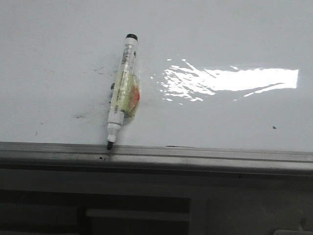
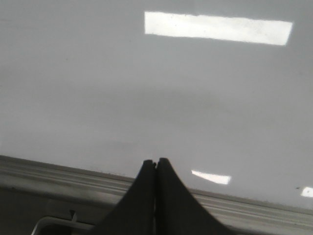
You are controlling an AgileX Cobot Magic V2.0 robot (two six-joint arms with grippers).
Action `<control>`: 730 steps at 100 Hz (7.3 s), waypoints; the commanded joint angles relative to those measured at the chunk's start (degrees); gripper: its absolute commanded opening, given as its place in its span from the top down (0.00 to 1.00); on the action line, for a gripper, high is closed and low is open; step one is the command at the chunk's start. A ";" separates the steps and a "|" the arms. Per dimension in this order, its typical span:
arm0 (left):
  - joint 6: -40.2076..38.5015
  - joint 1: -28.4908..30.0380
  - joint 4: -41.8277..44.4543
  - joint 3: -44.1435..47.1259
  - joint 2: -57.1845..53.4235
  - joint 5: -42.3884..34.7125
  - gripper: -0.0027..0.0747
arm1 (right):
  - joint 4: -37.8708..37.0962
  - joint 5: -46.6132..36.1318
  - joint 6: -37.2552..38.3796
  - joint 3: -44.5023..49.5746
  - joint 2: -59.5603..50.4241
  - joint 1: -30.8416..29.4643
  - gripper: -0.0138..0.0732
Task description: Write number 5 on whiteboard
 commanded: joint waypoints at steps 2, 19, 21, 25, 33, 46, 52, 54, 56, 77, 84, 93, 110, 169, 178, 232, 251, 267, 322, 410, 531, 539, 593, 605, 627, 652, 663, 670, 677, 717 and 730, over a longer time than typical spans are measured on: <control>-0.58 0.17 -0.32 1.29 -1.64 -3.05 0.99 | -0.63 -0.63 -0.02 1.18 -1.04 -0.17 0.91; -0.58 0.17 -0.32 1.29 -1.64 -3.05 0.99 | -0.63 -0.63 -0.02 1.18 -1.04 -0.17 0.91; -0.58 0.17 -0.32 1.29 -1.64 -3.05 0.99 | -0.63 -0.63 -0.02 1.18 -1.04 -0.17 0.91; -0.58 0.17 -0.32 1.29 -1.64 -3.05 0.99 | -0.63 -0.63 -0.02 1.18 -1.04 -0.17 0.91; -0.58 0.17 -0.32 1.29 -1.64 -3.05 0.99 | -0.63 -0.63 -0.02 1.18 -1.04 -0.17 0.91; -0.58 0.17 -0.32 1.29 -1.64 -3.05 0.99 | -0.63 -0.63 -0.02 1.18 -1.04 -0.17 0.91; -0.58 0.17 -0.32 1.29 -1.64 -3.05 0.99 | -0.63 -0.63 -0.02 1.18 -1.04 -0.17 0.91; -0.58 0.17 -0.32 1.29 -1.64 -3.05 0.99 | -0.63 -0.63 -0.02 1.18 -1.04 -0.17 0.91; -0.58 0.17 -0.32 1.29 -1.64 -3.05 0.99 | -0.63 -0.63 -0.02 1.18 -1.04 -0.17 0.91; -0.58 0.17 -0.01 1.29 -1.64 -3.52 0.99 | -0.63 -0.63 -0.02 1.18 -1.04 -0.17 0.91; -0.58 0.17 0.13 1.29 -1.64 -4.72 0.99 | -0.63 -0.63 -0.02 1.18 -1.04 -0.17 0.91; -0.58 0.17 -6.82 1.29 -1.64 -7.01 0.99 | -3.03 -3.15 -0.02 1.18 -1.04 -0.17 0.91; -0.58 0.17 -31.49 1.29 -1.64 -8.95 0.99 | -0.95 -22.48 -0.02 1.18 -1.04 -0.17 0.91; 5.61 0.17 -27.98 -10.95 3.26 -7.44 0.99 | 18.96 -9.80 -1.10 -14.85 1.04 0.06 0.91; 5.61 0.17 -18.82 -16.90 8.80 -4.03 0.99 | 16.80 -1.67 -4.32 -20.07 4.27 0.16 0.91; 26.54 -8.95 -34.33 -30.43 40.38 8.61 0.47 | 27.05 11.79 -18.50 -34.62 18.22 2.78 0.37; 31.13 -20.27 -40.66 -31.08 49.33 -0.81 0.48 | 27.48 12.03 -20.41 -34.62 20.84 6.99 0.37; 31.13 -30.78 -41.08 -33.28 58.11 -8.23 0.48 | 27.48 11.65 -20.41 -34.62 22.89 8.55 0.37; 31.13 -37.62 -46.87 -39.28 75.26 -19.33 0.50 | 27.48 12.09 -20.41 -34.62 23.49 8.78 0.37; 31.71 -53.57 13.58 -43.24 66.25 -7.09 0.99 | 47.57 12.80 -54.34 -41.48 39.94 34.63 0.37; 30.90 -53.54 7.65 -43.24 65.46 -11.49 0.66 | 47.61 2.56 -54.10 -41.92 55.50 45.81 0.91; 30.78 -53.54 4.94 -43.24 64.60 -11.49 0.39 | 47.33 2.71 -54.10 -41.92 55.50 45.81 0.91; 7.50 -40.93 3.21 -37.12 36.15 -5.21 0.61 | 44.24 1.04 -53.68 -44.64 50.85 35.58 0.91; 5.37 -36.80 2.49 -33.28 29.54 -4.99 0.80 | 40.35 2.91 -53.68 -47.17 50.97 30.84 0.90; 5.37 -33.89 -0.41 -28.26 24.33 -5.12 0.99 | 34.08 4.60 -53.68 -51.00 54.20 27.26 0.90; 5.37 -34.00 -1.46 -27.62 24.33 -5.20 0.99 | 28.07 1.14 -53.68 -52.99 59.32 27.26 0.90; 5.37 -34.00 -1.46 -27.62 24.33 -5.20 0.99 | 27.98 -0.29 -53.68 -52.99 60.52 27.26 0.90; 5.37 -34.00 -1.46 -27.62 24.33 -5.20 0.99 | 27.63 -0.29 -53.68 -52.99 61.25 27.26 0.90; 5.37 -34.00 -1.46 -27.62 24.33 -5.20 0.99 | 26.77 -0.06 -53.68 -52.99 61.89 27.16 0.90; 5.37 -34.00 -1.46 -27.62 24.33 -5.09 0.99 | 25.42 9.01 -51.15 -52.20 62.45 27.73 0.89; 5.37 -34.00 -1.46 -27.62 24.33 -5.09 0.99 | 25.42 9.12 -49.20 -50.50 62.45 29.12 0.89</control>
